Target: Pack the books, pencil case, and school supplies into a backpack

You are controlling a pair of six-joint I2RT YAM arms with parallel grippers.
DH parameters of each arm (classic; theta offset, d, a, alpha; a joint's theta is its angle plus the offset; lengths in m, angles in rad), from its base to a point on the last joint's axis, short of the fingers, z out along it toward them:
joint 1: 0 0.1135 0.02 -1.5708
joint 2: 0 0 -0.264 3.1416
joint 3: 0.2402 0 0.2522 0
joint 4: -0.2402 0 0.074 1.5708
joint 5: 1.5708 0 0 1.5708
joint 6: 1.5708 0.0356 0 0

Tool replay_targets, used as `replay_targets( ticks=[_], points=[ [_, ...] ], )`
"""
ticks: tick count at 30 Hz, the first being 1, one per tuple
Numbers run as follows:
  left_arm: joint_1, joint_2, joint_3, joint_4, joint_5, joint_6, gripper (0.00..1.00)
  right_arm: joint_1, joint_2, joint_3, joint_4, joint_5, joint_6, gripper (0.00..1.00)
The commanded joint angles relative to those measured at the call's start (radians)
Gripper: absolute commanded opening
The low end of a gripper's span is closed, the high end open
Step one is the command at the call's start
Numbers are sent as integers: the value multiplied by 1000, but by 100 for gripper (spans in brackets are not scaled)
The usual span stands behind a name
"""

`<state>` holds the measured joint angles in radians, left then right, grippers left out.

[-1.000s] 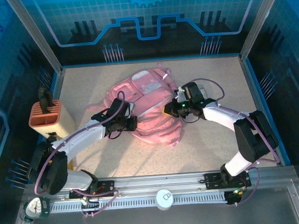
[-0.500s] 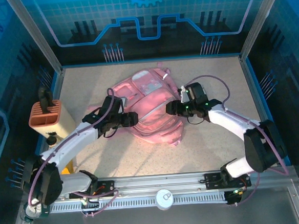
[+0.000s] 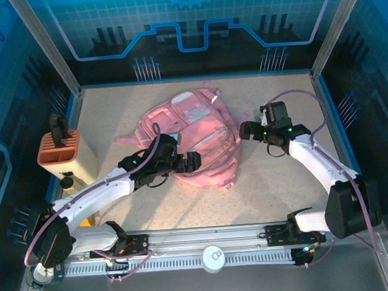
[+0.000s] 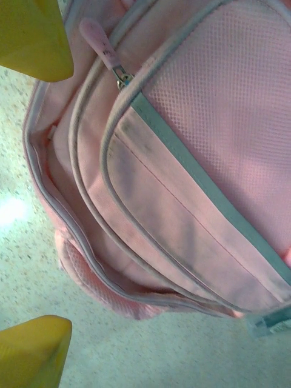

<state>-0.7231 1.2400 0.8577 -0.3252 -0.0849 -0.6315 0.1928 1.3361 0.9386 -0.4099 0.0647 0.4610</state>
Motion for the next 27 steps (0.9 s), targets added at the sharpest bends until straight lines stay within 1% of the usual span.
replay_targets(
  ticks=[1,3,5,7,9,13,19,21,24,27],
  points=[
    [-19,26,31,70,-38,-80,99,-72,83,57,-34,-14,-23,100],
    [-33,42,33,108,-29,-82,99,-108,149,85,-28,-48,-40,100],
    [-41,65,47,119,-35,-88,99,-134,208,123,-46,-50,-45,100],
    [-47,89,67,132,-18,-93,99,-159,264,158,-59,-72,-51,100],
    [-55,120,90,141,-7,-91,99,-175,321,201,-69,-83,-67,96],
    [-58,164,135,120,-3,-49,99,-184,433,312,-119,-66,-102,92],
    [-59,232,231,63,24,73,99,-184,587,476,-213,-37,-153,88],
    [-58,243,237,74,35,112,99,-184,632,525,-232,-34,-170,84],
    [-57,248,236,92,43,140,99,-179,683,571,-242,-14,-180,81],
    [-57,258,268,48,37,165,99,-178,727,607,-263,0,-178,76]
  ],
)
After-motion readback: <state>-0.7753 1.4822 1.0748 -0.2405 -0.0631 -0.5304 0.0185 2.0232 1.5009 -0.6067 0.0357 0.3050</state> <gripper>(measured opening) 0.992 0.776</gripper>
